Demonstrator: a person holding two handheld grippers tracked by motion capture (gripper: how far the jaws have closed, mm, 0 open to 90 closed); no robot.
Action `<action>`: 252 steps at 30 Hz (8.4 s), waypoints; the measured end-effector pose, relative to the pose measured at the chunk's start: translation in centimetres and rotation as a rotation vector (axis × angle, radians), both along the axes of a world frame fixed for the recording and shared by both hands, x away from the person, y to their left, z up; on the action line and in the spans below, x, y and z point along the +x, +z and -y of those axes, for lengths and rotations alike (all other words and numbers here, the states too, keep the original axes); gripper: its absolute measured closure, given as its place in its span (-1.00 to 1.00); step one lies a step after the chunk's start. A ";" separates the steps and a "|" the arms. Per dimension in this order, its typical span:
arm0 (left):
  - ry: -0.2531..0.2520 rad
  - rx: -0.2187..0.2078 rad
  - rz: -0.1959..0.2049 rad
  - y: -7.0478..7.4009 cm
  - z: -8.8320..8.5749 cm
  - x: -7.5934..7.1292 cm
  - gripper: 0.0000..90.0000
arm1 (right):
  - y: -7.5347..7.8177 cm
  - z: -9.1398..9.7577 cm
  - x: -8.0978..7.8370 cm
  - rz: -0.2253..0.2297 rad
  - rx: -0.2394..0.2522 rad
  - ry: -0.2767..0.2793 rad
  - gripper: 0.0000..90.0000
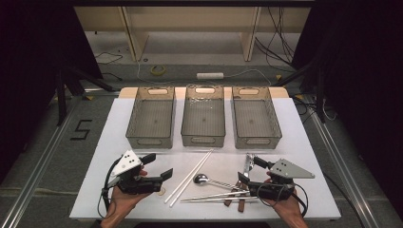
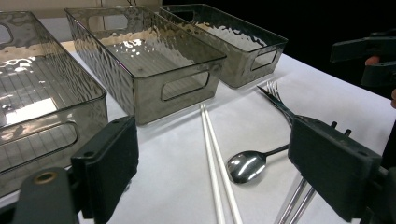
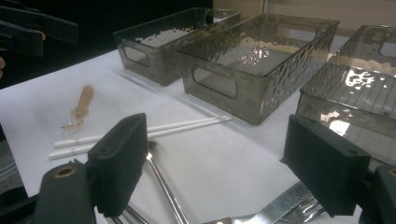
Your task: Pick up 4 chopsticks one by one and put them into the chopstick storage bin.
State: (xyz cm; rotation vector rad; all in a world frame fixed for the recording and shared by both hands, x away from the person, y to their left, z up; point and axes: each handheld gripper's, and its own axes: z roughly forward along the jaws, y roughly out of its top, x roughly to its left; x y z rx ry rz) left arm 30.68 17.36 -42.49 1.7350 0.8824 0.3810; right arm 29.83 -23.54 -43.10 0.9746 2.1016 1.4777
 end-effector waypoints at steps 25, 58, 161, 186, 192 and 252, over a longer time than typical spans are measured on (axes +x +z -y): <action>0.002 0.005 0.002 0.0 0.0 0.1 -0.65 | 2.2 -1.2 2.4 -0.125 -0.371 0.242 -0.18; -0.005 0.012 0.004 0.0 0.1 0.1 -0.65 | -1.1 -6.9 3.5 -0.292 -0.845 0.596 0.68; -0.508 0.594 -0.077 -2.5 10.5 -0.1 0.51 | 2.3 -10.2 2.4 -0.108 -0.925 0.748 0.90; -0.570 0.633 -0.047 -1.8 10.3 -0.6 0.89 | 3.5 -8.7 2.8 -0.110 -0.795 0.733 0.30; -0.505 0.613 -0.054 -1.7 9.3 0.0 0.89 | 4.3 -7.3 3.1 -0.062 -0.621 0.591 0.01; 0.209 0.203 -0.122 3.8 -3.6 14.9 0.89 | 0.1 -3.5 0.0 -0.122 -0.232 0.320 -0.39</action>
